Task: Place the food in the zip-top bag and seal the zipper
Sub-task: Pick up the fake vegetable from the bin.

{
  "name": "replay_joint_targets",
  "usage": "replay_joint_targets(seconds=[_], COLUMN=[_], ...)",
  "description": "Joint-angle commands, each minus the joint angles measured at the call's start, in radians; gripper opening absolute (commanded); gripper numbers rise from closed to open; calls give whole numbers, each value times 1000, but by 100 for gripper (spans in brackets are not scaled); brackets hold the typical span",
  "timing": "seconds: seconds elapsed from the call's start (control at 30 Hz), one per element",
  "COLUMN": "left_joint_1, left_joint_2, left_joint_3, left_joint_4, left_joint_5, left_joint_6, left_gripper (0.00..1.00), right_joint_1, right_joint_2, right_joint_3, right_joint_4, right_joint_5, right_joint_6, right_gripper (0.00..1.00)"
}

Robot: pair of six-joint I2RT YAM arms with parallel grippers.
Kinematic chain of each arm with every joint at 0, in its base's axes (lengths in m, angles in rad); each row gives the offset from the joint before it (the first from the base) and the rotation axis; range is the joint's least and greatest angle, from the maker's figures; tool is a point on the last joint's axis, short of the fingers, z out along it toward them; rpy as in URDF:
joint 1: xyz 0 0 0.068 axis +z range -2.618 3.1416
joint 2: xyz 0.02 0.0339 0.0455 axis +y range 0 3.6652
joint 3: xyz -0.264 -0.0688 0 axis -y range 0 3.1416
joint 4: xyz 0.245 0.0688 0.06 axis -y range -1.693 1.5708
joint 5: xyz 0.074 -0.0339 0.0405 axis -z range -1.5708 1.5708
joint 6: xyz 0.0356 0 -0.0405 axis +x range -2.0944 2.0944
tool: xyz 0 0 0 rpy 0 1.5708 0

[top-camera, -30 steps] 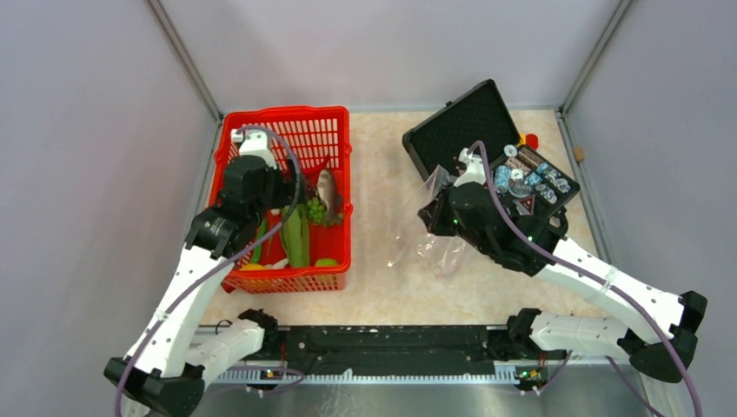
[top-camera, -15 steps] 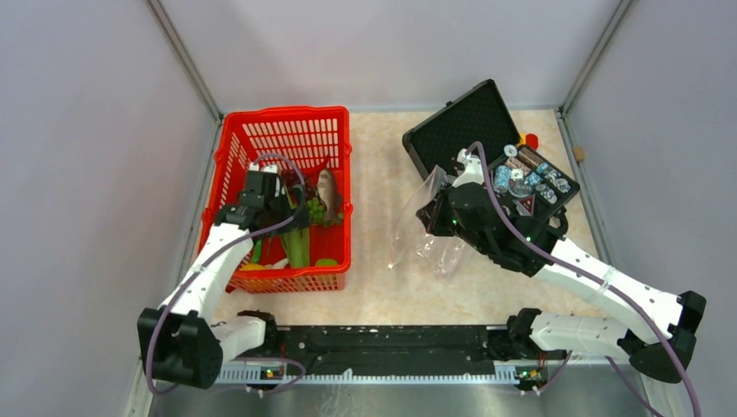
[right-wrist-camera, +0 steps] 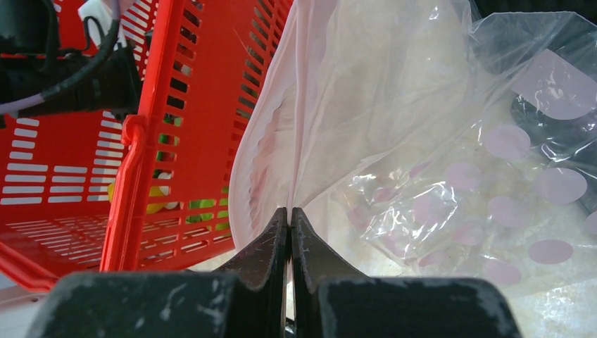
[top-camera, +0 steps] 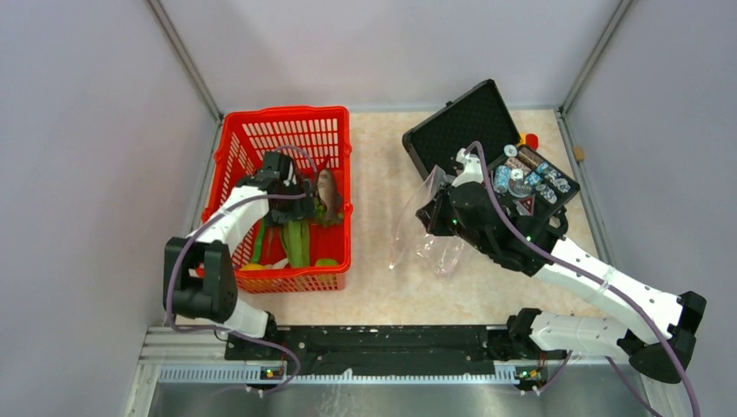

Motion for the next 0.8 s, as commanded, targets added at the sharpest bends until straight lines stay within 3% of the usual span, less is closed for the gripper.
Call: replay_joint_targets(seconds=[0.0, 0.1, 0.2, 0.37, 0.47, 0.77], left_joint_1=[7, 7, 7, 7, 7, 7], left_joint_2=[92, 101, 64, -22, -115, -489], left_joint_3=[52, 42, 33, 30, 36, 35], left_joint_4=[-18, -25, -33, -43, -41, 73], left_joint_5=[16, 42, 29, 3, -48, -52], left_joint_6=[30, 33, 28, 27, 27, -4], left_gripper=[80, 62, 54, 6, 0, 0], right_joint_1=[-12, -11, -12, -16, -16, -17], right_joint_2=[-19, -34, -54, -66, -66, -69], right_joint_3=[25, 24, 12, 9, 5, -29], right_joint_4=[39, 28, 24, 20, 23, 50], right_joint_5=[-7, -1, 21, 27, 21, 12], right_joint_6=[-20, -20, -17, -14, -12, 18], right_gripper=[0, 0, 0, 0, 0, 0])
